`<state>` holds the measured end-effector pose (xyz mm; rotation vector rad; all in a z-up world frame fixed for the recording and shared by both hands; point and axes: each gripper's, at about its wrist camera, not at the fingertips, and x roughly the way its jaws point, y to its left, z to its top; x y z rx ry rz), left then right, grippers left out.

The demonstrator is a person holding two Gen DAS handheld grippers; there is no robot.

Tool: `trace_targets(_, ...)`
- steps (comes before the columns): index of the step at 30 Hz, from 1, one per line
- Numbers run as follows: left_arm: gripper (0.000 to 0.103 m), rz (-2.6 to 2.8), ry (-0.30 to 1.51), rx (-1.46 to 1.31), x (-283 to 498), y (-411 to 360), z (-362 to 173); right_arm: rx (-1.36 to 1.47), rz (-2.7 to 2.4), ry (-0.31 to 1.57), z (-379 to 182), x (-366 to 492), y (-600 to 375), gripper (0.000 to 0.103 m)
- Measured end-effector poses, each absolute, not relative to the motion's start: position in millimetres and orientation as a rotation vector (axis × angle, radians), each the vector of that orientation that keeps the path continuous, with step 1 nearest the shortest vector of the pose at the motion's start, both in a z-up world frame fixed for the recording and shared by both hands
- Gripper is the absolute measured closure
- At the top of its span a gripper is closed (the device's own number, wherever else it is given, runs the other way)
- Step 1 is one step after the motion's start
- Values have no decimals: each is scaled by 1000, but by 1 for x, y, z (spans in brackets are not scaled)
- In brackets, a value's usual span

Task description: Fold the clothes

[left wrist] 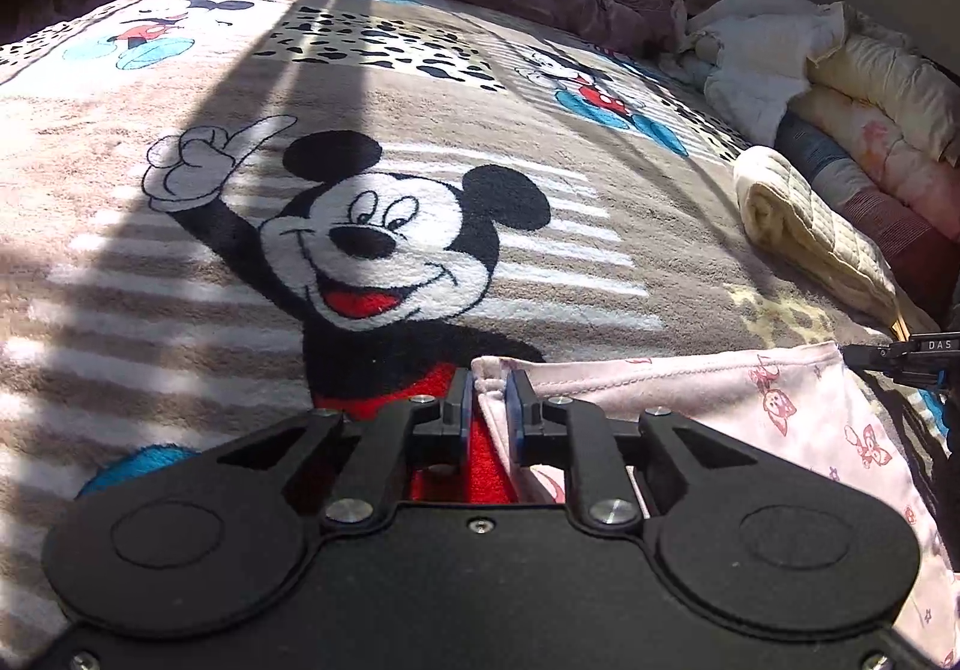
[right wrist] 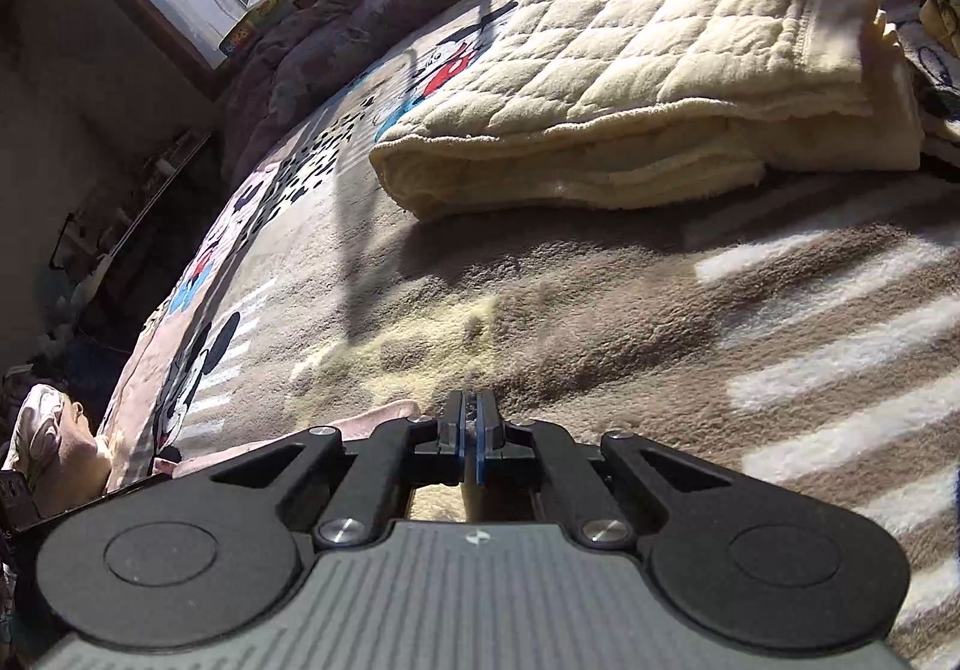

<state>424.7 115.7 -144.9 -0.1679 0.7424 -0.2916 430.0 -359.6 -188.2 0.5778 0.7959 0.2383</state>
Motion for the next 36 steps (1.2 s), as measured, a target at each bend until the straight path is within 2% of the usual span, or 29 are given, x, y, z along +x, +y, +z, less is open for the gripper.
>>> trace_targets(2,76,-263,742,-173,424,119,-143,546,209,795,-183,427,-361,103)
trace_targets(4,77,-201,729,-104,420,120,-138,519,175,786,-177,421,-361,94)
trace_targets(8,77,-139,695,-81,384,127,-123,517,161,737,-160,395,-357,91)
trace_targets(10,77,-108,678,-71,366,131,-116,521,186,701,-148,372,-350,85)
trace_targets(16,75,-18,626,-40,313,142,-93,530,275,631,-135,280,-305,82)
trace_targets(17,71,-3,617,-35,304,144,-89,527,291,623,-135,262,-295,82)
trace_targets(18,62,16,612,-50,289,152,-87,520,305,621,-137,248,-285,82)
trace_targets(20,56,55,601,-82,259,169,-82,490,335,622,-141,222,-261,82)
trace_targets(25,53,157,577,-168,186,214,-73,311,457,616,-147,157,-190,82)
trace_targets(27,53,210,574,-227,162,236,-75,178,521,594,-144,134,-158,78)
trace_targets(30,52,249,599,-375,129,264,-89,30,579,548,-142,112,-127,72)
trace_targets(36,51,260,670,-593,96,294,-121,-175,603,505,-151,82,-82,70)
